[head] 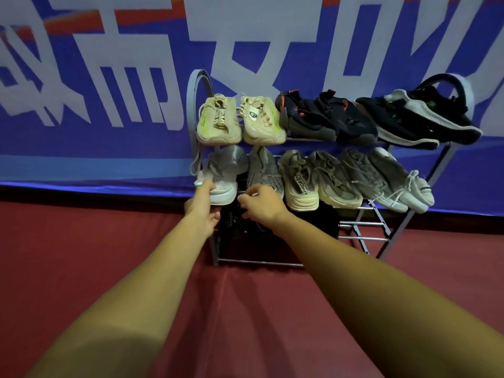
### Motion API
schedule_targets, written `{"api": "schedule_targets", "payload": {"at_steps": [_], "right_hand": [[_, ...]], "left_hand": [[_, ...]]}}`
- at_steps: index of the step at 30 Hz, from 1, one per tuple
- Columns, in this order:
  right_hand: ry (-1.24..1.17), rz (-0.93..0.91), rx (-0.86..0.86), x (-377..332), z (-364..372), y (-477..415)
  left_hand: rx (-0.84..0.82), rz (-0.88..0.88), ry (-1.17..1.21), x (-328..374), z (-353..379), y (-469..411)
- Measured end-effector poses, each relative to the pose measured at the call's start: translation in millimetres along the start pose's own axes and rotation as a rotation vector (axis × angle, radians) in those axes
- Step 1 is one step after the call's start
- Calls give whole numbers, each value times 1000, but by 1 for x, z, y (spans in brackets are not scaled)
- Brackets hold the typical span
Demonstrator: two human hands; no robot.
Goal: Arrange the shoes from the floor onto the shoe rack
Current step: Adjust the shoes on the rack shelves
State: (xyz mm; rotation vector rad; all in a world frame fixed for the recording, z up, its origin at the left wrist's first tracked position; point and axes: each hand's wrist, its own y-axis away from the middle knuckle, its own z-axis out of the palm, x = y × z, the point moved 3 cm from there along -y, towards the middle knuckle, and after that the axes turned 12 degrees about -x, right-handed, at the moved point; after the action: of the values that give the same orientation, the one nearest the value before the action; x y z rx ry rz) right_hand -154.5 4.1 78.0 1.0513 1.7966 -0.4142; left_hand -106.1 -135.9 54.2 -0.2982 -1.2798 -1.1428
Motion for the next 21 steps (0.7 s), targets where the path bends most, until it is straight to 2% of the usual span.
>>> {"api": "schedule_targets", "payload": {"at_steps": [3,5,10,14,21], "right_hand": [[-269,29,0,5,-6,10],[-411,29,-4,6,-10,18],[-727,23,82,12,-23,33],[-759,55,183,21,-31,39],[-1001,-1,225,28,-41,49]], "left_hand": [[45,99,67,11,-19,18],[16,136,76,19,-33,29],[-210,101,35,25,-48,42],[-328,52,49,21,-44,44],[-148,31,106,9,-27,32]]}}
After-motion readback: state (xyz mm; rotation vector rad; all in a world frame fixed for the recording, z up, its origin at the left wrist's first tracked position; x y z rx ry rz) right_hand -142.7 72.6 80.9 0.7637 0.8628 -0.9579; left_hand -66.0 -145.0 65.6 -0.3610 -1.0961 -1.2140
